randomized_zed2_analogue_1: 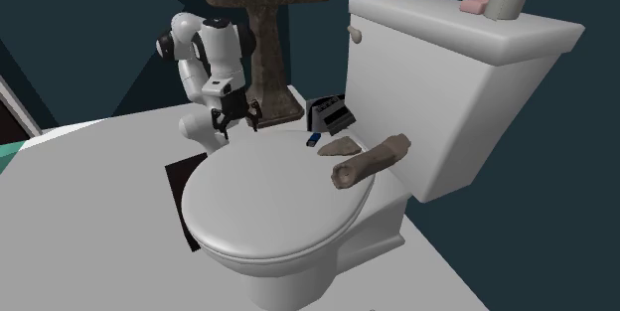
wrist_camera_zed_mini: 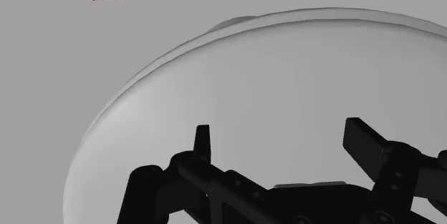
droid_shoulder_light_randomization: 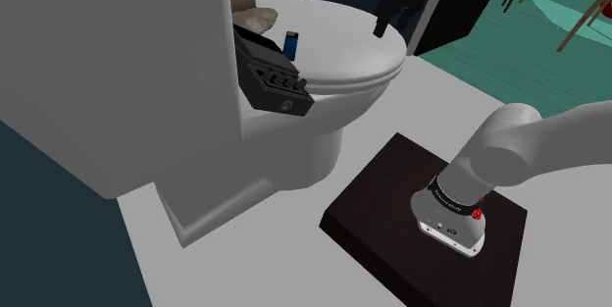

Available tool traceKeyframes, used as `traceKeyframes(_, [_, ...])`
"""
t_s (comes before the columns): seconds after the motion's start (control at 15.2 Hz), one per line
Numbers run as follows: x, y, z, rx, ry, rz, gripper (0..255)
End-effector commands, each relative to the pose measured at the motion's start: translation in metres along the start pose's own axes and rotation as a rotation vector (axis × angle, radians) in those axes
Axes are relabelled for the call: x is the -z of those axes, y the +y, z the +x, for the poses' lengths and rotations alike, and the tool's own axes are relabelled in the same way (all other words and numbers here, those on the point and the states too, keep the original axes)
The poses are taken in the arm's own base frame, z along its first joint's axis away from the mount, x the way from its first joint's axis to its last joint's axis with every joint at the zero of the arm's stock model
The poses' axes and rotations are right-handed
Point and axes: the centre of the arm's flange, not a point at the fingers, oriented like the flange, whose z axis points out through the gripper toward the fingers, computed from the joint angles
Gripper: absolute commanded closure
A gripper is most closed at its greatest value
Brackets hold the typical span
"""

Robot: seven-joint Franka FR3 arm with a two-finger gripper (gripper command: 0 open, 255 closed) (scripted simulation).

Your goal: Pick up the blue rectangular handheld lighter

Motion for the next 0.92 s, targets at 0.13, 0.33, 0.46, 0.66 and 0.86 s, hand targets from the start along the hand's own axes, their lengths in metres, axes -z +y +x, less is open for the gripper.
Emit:
traceKeyframes(0.13, [0.001,-0.025,0.013,0.031,0.004,-0.014,0])
traceKeyframes(0.33, [0.003,-0.063,0.031,0.077,0.01,-0.036,0])
traceKeyframes(0.46, [0.003,-0.088,0.042,0.108,0.014,-0.05,0])
traceKeyframes(0.66, [0.003,-0.128,0.057,0.155,0.019,-0.071,0])
traceKeyframes(0.86, [0.003,-0.167,0.07,0.201,0.025,-0.092,0])
